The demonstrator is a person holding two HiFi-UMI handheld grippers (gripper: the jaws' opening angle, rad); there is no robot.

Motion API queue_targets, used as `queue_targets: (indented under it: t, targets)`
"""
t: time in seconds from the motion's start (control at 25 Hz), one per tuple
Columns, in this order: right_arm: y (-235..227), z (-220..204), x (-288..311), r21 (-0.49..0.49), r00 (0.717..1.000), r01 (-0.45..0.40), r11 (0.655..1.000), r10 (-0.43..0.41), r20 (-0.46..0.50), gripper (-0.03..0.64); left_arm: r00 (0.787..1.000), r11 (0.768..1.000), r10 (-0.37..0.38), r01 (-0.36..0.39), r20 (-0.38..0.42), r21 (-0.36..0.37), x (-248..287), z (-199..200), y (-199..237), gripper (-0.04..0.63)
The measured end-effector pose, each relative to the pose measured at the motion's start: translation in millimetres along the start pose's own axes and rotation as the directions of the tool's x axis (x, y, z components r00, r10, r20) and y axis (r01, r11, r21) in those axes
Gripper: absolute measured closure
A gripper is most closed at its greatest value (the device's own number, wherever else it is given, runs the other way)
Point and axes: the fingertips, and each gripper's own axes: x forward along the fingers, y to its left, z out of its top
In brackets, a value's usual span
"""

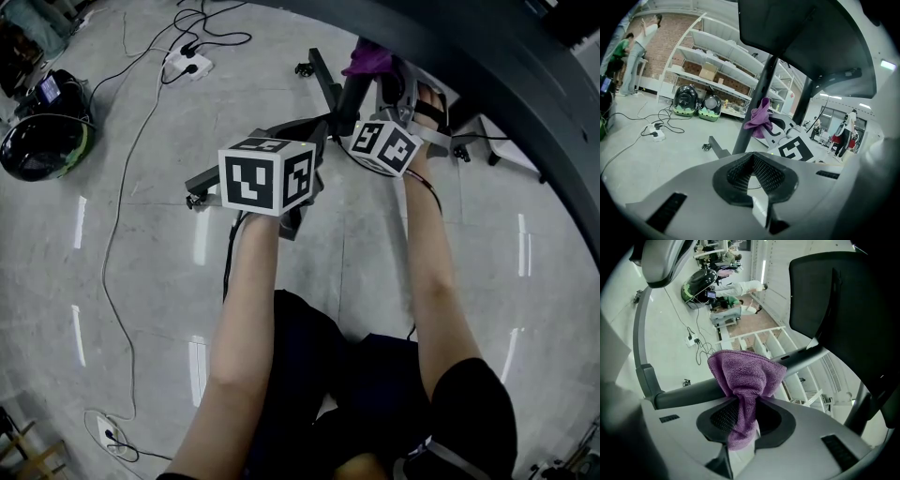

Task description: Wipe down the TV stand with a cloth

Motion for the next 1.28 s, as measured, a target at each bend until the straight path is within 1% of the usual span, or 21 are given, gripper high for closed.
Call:
queue_targets:
  t: [0.2,0.32,0.64,0.96,1.28]
  targets:
    - [19,-7,0,0.017,0.999,-0.032,0.999,0.032,-0.017,0.511,1.0,1.0,0.002,-0.002,-0.003,-0.002,1,-1,3,0.588]
    - [32,-15,1,0.007,0.998,-0.052,0.999,0.053,-0.027,0.511,1.0,1.0,0.002,-0.002,-0.005,-0.006,3,-3,3,0.588]
    - [75,-31,0,0.012,0.986,-0.147,0.989,0.148,-0.072,0.511,1.0,1.0,0.005,-0.005,-0.004,-0.012,3,-3,5,0.588]
    - [123,-45,-4,0.006,0.961,-0.252,0.968,0.251,-0.111,0.511,1.0,1.0,0.001,-0.002,-0.006,-0.015,6,-4,6,0.588]
    - [165,-53,-12,-0.01,0.923,-0.357,0.934,0.351,-0.158,0.511,1.0,1.0,-0.001,0.001,-0.012,-0.02,8,-7,9,0.588]
